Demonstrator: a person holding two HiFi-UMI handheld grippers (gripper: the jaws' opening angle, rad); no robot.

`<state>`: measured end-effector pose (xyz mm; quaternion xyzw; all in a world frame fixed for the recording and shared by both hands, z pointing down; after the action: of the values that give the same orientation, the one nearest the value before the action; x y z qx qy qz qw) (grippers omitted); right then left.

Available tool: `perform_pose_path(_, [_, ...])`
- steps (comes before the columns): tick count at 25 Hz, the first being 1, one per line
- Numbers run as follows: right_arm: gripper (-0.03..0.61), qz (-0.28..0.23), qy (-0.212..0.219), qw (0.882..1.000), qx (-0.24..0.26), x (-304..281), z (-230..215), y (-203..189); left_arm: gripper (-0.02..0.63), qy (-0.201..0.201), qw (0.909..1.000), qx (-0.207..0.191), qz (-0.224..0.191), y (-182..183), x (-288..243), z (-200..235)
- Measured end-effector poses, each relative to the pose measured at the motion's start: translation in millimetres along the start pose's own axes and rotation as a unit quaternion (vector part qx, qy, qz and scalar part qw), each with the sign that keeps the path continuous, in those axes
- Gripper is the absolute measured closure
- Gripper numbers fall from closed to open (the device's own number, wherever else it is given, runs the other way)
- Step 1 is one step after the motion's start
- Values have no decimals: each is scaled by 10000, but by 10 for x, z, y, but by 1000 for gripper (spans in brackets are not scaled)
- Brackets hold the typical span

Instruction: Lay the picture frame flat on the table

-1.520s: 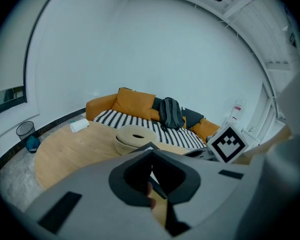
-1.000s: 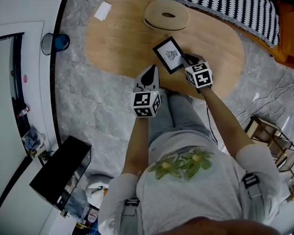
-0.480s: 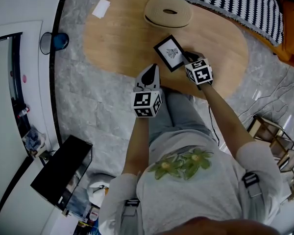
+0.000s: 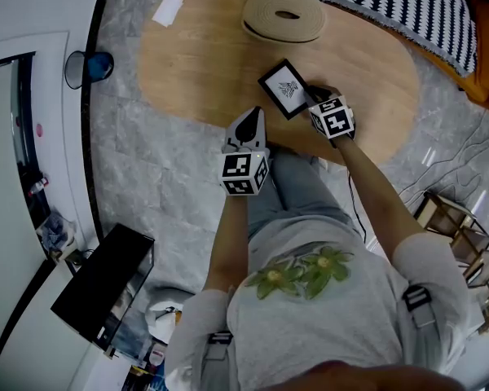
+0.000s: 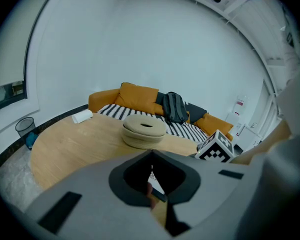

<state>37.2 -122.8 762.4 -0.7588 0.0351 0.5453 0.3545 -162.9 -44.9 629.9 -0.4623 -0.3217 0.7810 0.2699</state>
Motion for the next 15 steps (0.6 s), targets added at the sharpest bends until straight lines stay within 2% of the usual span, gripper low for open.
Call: perform_pose_path(15, [508,127,70,9998,96,-218,-2,-117,600,13,10000,66,9,-145,-56,48])
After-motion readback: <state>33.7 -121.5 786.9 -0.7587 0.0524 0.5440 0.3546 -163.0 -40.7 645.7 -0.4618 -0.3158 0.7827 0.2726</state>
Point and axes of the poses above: the fingertips, and each gripper's own axes: x backward along the fingers, z to its left, y out of its top, the point moved 8 cm from there along x, backward along the fingers, and after that the axes turned 6 degrees about -y, right-handed, at the moved point
